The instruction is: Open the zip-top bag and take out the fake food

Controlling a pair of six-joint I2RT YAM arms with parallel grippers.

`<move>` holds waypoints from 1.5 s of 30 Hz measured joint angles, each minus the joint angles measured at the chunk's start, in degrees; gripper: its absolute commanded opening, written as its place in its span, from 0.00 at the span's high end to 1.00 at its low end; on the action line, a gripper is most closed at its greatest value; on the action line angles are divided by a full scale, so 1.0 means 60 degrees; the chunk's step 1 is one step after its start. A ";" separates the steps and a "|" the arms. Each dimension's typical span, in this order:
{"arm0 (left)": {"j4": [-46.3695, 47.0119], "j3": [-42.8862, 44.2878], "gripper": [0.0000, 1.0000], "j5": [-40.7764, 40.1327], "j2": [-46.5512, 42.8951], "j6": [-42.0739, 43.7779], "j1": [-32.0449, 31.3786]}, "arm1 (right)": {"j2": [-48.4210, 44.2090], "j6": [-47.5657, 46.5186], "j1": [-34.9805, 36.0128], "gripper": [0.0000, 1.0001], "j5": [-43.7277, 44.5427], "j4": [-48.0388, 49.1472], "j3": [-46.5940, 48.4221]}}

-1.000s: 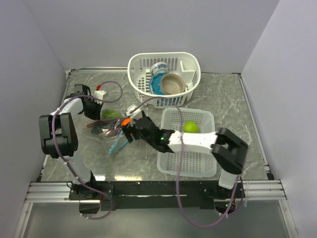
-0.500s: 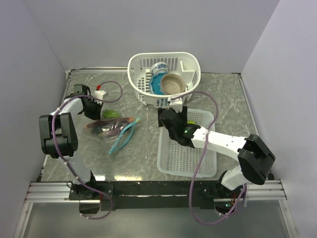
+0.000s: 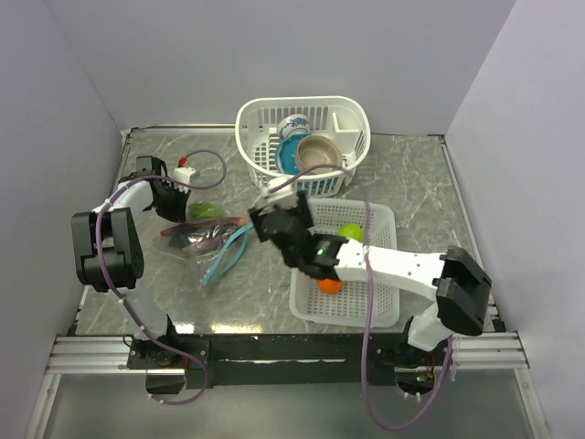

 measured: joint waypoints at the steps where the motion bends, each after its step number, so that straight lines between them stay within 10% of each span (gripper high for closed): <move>1: -0.0004 0.0000 0.99 0.0004 0.0000 0.0000 0.0000 | 0.0127 -0.0324 0.0328 0.36 -0.0168 0.0346 0.0000; 4: -0.0011 0.0000 0.99 0.0000 0.0000 0.0000 0.0000 | 0.0914 -0.0940 0.0984 0.91 -0.0896 0.0922 0.0084; 6: -0.0015 0.0000 0.99 0.0004 0.0000 0.0000 0.0000 | 0.1712 -0.1104 0.1107 0.96 -0.1435 0.1239 0.0171; 36: -0.0036 0.0080 0.99 0.0069 0.0186 0.0025 -0.0164 | 0.5901 -0.1432 -0.0091 0.03 -0.6324 0.2382 0.3045; 45: -0.0015 0.0106 0.99 0.0066 0.0215 0.0040 -0.0237 | 0.6455 -0.2197 -0.0091 0.00 -0.6564 0.2386 0.3974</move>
